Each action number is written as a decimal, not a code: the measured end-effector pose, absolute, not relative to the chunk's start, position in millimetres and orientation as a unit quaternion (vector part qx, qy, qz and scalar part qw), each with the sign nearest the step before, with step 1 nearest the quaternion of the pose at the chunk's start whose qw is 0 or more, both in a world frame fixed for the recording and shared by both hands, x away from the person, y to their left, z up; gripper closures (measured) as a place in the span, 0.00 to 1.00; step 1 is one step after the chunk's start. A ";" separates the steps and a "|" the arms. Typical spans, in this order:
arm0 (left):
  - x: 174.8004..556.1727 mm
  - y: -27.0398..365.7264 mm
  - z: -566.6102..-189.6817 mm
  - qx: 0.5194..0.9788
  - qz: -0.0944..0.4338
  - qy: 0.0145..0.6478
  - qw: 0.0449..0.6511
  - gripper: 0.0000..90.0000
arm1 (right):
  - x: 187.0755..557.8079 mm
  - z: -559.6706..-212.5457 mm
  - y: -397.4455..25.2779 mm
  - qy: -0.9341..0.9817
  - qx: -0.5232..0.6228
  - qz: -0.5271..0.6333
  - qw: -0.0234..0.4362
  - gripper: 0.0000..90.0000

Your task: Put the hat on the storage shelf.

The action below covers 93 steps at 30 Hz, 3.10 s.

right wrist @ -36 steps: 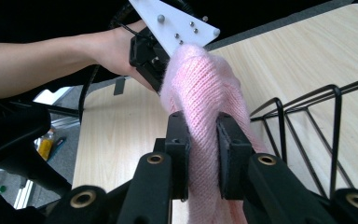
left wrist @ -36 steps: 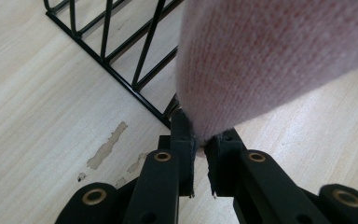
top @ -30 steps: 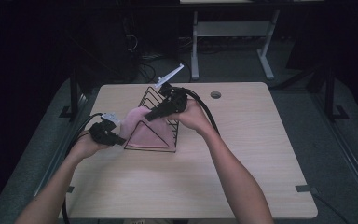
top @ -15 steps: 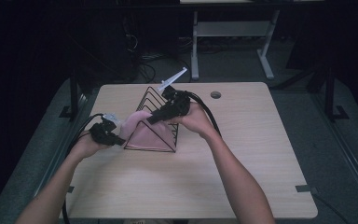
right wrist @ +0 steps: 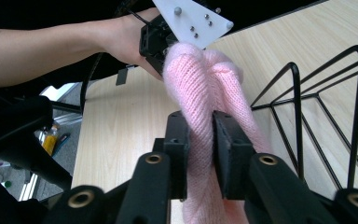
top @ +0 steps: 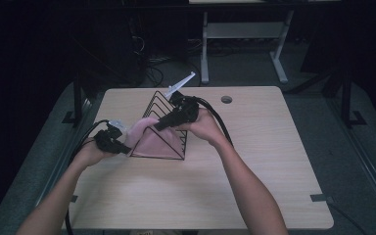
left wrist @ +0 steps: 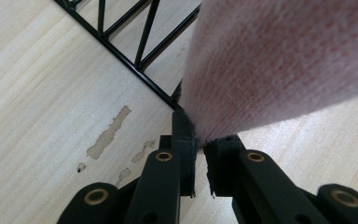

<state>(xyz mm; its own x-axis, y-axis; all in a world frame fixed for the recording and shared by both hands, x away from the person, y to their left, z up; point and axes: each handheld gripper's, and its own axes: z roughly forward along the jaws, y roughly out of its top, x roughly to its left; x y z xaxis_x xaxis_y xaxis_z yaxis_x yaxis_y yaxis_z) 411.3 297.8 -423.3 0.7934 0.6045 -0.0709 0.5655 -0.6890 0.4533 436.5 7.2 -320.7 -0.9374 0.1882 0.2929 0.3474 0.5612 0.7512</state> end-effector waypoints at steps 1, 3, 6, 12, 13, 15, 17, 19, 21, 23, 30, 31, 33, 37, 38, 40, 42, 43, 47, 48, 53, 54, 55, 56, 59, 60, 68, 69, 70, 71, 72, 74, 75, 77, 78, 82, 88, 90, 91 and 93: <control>411.2 298.3 -422.6 0.918 0.042 0.319 0.234 0.90 | 436.9 -320.9 6.4 -0.878 -0.152 -0.444 0.089 0.82; 410.5 299.0 -421.5 0.917 0.041 0.319 0.235 0.88 | 437.1 -321.3 4.8 -0.876 -0.151 -0.450 0.086 0.81; 410.1 300.2 -420.6 0.916 0.041 0.322 0.238 0.86 | 435.7 -321.0 2.5 -0.875 -0.154 -0.451 0.087 0.79; 408.7 301.0 -418.7 0.914 0.040 0.323 0.243 0.84 | 434.4 -320.5 -3.1 -0.874 -0.158 -0.452 0.085 0.78; 408.7 300.9 -418.4 0.914 0.041 0.322 0.243 0.84 | 434.8 -320.7 -4.4 -0.872 -0.158 -0.455 0.084 0.78; 408.7 301.0 -417.7 0.915 0.044 0.319 0.243 0.84 | 434.9 -321.1 -6.9 -0.870 -0.160 -0.457 0.088 0.78; 408.6 300.8 -417.8 0.915 0.045 0.319 0.243 0.84 | 434.6 -321.7 -9.1 -0.870 -0.163 -0.458 0.089 0.77; 408.8 301.2 -417.3 0.915 0.046 0.318 0.244 0.83 | 433.9 -322.1 -11.6 -0.868 -0.164 -0.459 0.090 0.76; 408.9 301.4 -417.3 0.915 0.046 0.318 0.244 0.83 | 433.1 -323.0 -13.6 -0.867 -0.165 -0.461 0.088 0.73; 408.1 300.9 -417.1 0.915 0.047 0.317 0.243 0.83 | 431.3 -322.7 -16.1 -0.865 -0.171 -0.462 0.090 0.73; 403.4 303.8 -410.4 0.913 0.055 0.317 0.251 0.79 | 426.4 -321.1 -26.0 -0.863 -0.179 -0.466 0.078 0.69; 402.4 304.2 -409.3 0.913 0.056 0.317 0.251 0.79 | 426.4 -320.6 -27.1 -0.863 -0.177 -0.467 0.078 0.69; 401.4 305.1 -408.3 0.912 0.056 0.317 0.253 0.79 | 425.1 -319.1 -29.8 -0.860 -0.181 -0.470 0.081 0.68; 400.7 305.4 -407.7 0.913 0.050 0.317 0.253 0.75 | 424.8 -318.9 -35.3 -0.861 -0.180 -0.469 0.081 0.65; 400.7 305.4 -407.4 0.912 0.050 0.317 0.254 0.74 | 424.2 -318.8 -36.7 -0.860 -0.183 -0.469 0.083 0.65; 400.3 305.0 -406.6 0.912 0.051 0.316 0.257 0.74 | 423.5 -318.6 -40.9 -0.858 -0.186 -0.472 0.083 0.64; 399.9 304.4 -406.4 0.911 0.051 0.316 0.258 0.74 | 423.6 -318.2 -45.3 -0.858 -0.189 -0.471 0.083 0.63; 400.0 304.4 -406.3 0.912 0.051 0.314 0.257 0.74 | 423.5 -317.9 -47.3 -0.858 -0.191 -0.470 0.082 0.62; 399.4 304.7 -405.6 0.913 0.051 0.314 0.256 0.74 | 423.2 -315.6 -54.7 -0.854 -0.196 -0.474 0.082 0.58; 399.1 304.8 -405.2 0.912 0.052 0.315 0.256 0.74 | 423.8 -315.6 -56.3 -0.854 -0.196 -0.475 0.081 0.55; 397.7 305.9 -404.1 0.909 0.053 0.321 0.261 0.70 | 424.8 -315.6 -64.0 -0.851 -0.205 -0.477 0.079 0.49; 397.5 306.1 -403.8 0.909 0.055 0.320 0.260 0.70 | 425.0 -315.8 -65.8 -0.851 -0.208 -0.476 0.079 0.48; 397.1 306.4 -403.6 0.909 0.054 0.321 0.261 0.69 | 424.9 -315.9 -67.8 -0.851 -0.212 -0.474 0.079 0.47; 396.6 306.7 -403.1 0.908 0.054 0.323 0.262 0.68 | 425.1 -316.5 -70.0 -0.851 -0.212 -0.475 0.076 0.47; 395.4 307.2 -401.1 0.905 0.052 0.330 0.265 0.65 | 424.5 -318.2 -77.0 -0.850 -0.223 -0.472 0.076 0.44; 395.4 307.7 -400.1 0.905 0.052 0.330 0.265 0.64 | 424.5 -318.9 -79.6 -0.850 -0.226 -0.471 0.074 0.43; 390.5 307.8 -397.5 0.901 0.054 0.333 0.274 0.56 | 422.6 -325.4 -102.2 -0.847 -0.246 -0.467 0.060 0.38; 390.3 308.3 -397.8 0.902 0.055 0.331 0.273 0.54 | 422.4 -326.3 -105.2 -0.846 -0.251 -0.467 0.058 0.37; 390.1 308.8 -398.0 0.902 0.056 0.330 0.272 0.53 | 422.5 -327.2 -108.1 -0.845 -0.253 -0.467 0.057 0.37; 389.7 309.2 -398.3 0.902 0.057 0.330 0.271 0.52 | 422.3 -328.2 -110.9 -0.845 -0.257 -0.465 0.056 0.37; 388.5 308.9 -399.2 0.898 0.055 0.337 0.277 0.52 | 422.1 -329.3 -113.4 -0.845 -0.261 -0.464 0.055 0.36; 387.9 310.0 -399.2 0.899 0.054 0.335 0.276 0.51 | 421.6 -331.7 -118.6 -0.844 -0.266 -0.463 0.053 0.36; 387.3 310.3 -399.4 0.899 0.056 0.335 0.277 0.50 | 421.1 -332.9 -121.2 -0.844 -0.268 -0.462 0.051 0.36; 386.3 310.7 -399.6 0.897 0.056 0.339 0.278 0.48 | 420.5 -335.2 -126.4 -0.843 -0.273 -0.461 0.051 0.37; 386.4 311.4 -399.3 0.898 0.057 0.338 0.276 0.47 | 419.8 -336.2 -128.9 -0.842 -0.275 -0.461 0.052 0.37; 385.1 312.4 -399.7 0.895 0.057 0.343 0.279 0.45 | 417.7 -339.7 -136.9 -0.838 -0.281 -0.465 0.050 0.36; 383.0 316.0 -401.6 0.892 0.058 0.349 0.280 0.42 | 414.9 -343.3 -148.0 -0.833 -0.296 -0.465 0.045 0.34; 381.8 318.0 -402.1 0.890 0.056 0.352 0.284 0.42 | 413.9 -344.7 -152.0 -0.832 -0.300 -0.465 0.043 0.34; 381.4 318.9 -402.2 0.890 0.056 0.353 0.284 0.41 | 413.2 -345.3 -154.0 -0.831 -0.302 -0.465 0.042 0.33; 380.5 320.4 -402.7 0.889 0.057 0.355 0.284 0.41 | 412.3 -347.0 -158.2 -0.831 -0.305 -0.464 0.039 0.33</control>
<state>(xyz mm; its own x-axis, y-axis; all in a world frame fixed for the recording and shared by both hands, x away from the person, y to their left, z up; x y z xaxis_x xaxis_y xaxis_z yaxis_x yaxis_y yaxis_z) 380.5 320.4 -402.7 0.7412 0.6637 -0.1012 0.5995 -0.5864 0.5447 412.3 -158.2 -347.0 -0.8113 0.4704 0.3471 0.5422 0.3836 0.7476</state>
